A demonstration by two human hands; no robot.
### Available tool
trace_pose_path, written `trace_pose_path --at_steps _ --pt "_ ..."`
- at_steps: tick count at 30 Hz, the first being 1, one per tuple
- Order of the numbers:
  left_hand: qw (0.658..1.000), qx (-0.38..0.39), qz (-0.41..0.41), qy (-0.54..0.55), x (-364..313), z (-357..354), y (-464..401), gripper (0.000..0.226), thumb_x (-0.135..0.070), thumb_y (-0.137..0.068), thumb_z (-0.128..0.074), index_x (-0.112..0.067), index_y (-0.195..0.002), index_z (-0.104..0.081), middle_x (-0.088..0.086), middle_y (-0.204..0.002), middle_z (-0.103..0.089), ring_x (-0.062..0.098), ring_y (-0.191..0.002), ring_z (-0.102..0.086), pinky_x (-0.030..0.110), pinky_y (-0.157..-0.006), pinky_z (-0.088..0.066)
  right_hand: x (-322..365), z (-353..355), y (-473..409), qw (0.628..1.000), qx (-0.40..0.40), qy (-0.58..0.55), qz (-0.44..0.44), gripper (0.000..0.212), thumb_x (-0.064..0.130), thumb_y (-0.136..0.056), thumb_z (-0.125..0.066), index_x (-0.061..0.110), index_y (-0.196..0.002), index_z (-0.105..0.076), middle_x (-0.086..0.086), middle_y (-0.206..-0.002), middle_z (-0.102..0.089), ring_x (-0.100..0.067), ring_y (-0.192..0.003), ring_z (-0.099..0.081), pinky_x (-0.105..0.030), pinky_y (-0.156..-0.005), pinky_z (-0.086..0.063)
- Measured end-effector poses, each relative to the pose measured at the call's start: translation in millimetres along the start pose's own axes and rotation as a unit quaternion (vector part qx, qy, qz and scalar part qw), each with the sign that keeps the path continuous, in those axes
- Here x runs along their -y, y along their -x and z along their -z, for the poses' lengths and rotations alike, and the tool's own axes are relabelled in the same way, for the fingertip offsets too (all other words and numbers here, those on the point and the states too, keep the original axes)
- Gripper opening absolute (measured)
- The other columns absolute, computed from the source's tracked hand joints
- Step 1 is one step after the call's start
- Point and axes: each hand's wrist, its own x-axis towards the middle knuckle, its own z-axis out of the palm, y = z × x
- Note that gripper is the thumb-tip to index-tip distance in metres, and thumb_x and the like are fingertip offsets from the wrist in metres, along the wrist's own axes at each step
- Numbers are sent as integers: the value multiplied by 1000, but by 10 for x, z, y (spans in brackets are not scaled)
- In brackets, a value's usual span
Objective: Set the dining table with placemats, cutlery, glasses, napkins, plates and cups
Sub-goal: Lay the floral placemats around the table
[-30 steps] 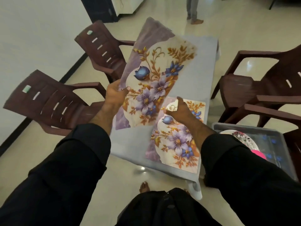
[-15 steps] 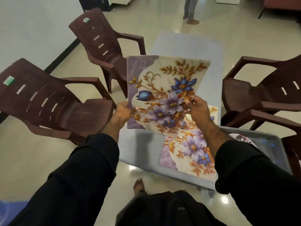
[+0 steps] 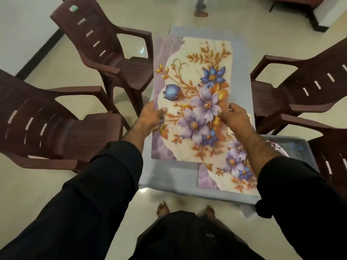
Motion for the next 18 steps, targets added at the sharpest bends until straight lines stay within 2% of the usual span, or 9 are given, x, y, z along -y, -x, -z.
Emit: trace_pose_path --at_steps 2,4,6,8,9,11,13,15,18 --pt "999 -25 20 10 -18 37 -4 23 -10 -103 -69 -14 -126 -71 11 -122 -79 32 -114 -75 47 -96 -62 -86 -47 43 998 41 -9 -44 37 38 -80 -84 17 -109 -75 -4 -101 -80 -23 -95 -76 -42 -85 -60" --pt "998 -40 50 14 113 104 19 27 -13 -103 -71 -13 -129 -71 10 -123 -79 33 -116 -75 50 -99 -60 -189 -132 158 997 56 -12 -54 37 32 -79 -85 18 -112 -76 -4 -103 -80 -28 -101 -75 -41 -88 -59" --pt "994 -66 88 -12 273 154 86 29 -18 -102 -73 -14 -130 -71 6 -115 -81 30 -109 -75 46 -91 -62 -238 -215 238 997 63 10 -38 23 17 -85 -81 21 -107 -78 0 -98 -81 -23 -94 -76 -37 -82 -59" --pt "983 -112 134 -56 405 189 161 29 -21 -101 -75 -10 -128 -71 5 -101 -80 23 -92 -74 36 -73 -59 -277 -284 243 996 74 24 -42 23 5 -85 -76 24 -96 -79 4 -90 -80 -16 -81 -73 -30 -73 -57" --pt "976 -127 158 -76 448 196 211 29 -21 -100 -77 -6 -125 -70 8 -101 -79 21 -85 -74 34 -68 -57 -286 -323 250 995 83 28 -45 24 2 -84 -75 25 -92 -80 6 -86 -80 -13 -77 -72 -27 -69 -55" --pt "962 -146 197 -119 502 263 261 30 -16 -96 -80 -5 -119 -65 15 -102 -76 23 -78 -73 34 -61 -57 -291 -389 272 995 87 27 -46 18 6 -83 -77 22 -90 -81 7 -84 -80 -12 -75 -71 -24 -68 -55" --pt "951 -149 215 -167 440 331 309 36 -11 -95 -81 -11 -122 -57 12 -95 -69 26 -76 -71 34 -58 -55 -357 -454 281 996 72 7 -51 9 19 -87 -78 19 -94 -82 4 -87 -80 -14 -78 -73 -27 -70 -56" --pt "942 -145 223 -206 374 405 294 37 -18 -93 -84 -6 -117 -59 14 -97 -70 28 -81 -72 35 -57 -55 -388 -503 297 996 65 -12 -59 10 25 -94 -75 19 -92 -82 5 -84 -80 -12 -76 -74 -25 -69 -56" --pt "929 -168 234 -231 330 431 313 43 -30 -88 -89 1 -109 -69 20 -105 -77 26 -78 -73 35 -61 -57 -447 -568 333 991 112 -33 -64 16 27 -99 -71 17 -92 -81 8 -83 -80 -10 -77 -75 -23 -69 -58"
